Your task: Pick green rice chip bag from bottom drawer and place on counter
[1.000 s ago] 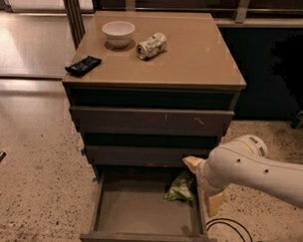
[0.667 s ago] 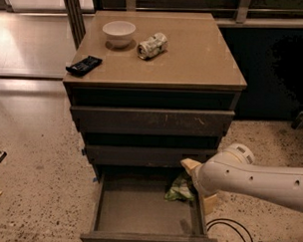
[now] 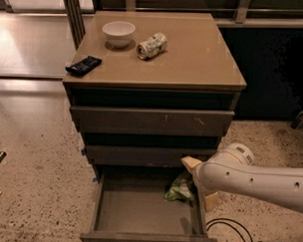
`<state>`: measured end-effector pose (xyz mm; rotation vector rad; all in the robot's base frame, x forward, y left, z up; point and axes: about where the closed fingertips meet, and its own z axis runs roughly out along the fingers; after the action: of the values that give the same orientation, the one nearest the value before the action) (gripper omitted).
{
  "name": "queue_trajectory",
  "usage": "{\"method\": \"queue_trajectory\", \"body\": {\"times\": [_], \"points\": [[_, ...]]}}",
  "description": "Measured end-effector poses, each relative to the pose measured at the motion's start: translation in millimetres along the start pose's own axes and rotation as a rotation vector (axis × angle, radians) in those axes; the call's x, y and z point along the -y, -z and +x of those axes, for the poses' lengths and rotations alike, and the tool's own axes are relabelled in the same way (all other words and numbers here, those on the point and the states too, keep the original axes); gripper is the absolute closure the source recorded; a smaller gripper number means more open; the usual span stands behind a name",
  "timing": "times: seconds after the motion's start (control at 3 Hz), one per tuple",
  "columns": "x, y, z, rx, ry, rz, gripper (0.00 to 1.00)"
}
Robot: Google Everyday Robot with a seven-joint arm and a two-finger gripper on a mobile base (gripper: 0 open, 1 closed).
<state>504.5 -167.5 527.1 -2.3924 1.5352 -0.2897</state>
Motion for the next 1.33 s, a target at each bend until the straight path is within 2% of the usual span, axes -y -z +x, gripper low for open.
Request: {"method": "queue_trajectory", "body": {"times": [0.33,0.67,1.33], "points": [[-0.6,-8.6,-2.6,0.000,0.015,-0.016,0.00],[1.9,-39.0,-3.3,0.008,0.043,-0.040,0.00],[-9.1,-130.2,-0.6,0.006,0.063,-0.081,0.00]]}}
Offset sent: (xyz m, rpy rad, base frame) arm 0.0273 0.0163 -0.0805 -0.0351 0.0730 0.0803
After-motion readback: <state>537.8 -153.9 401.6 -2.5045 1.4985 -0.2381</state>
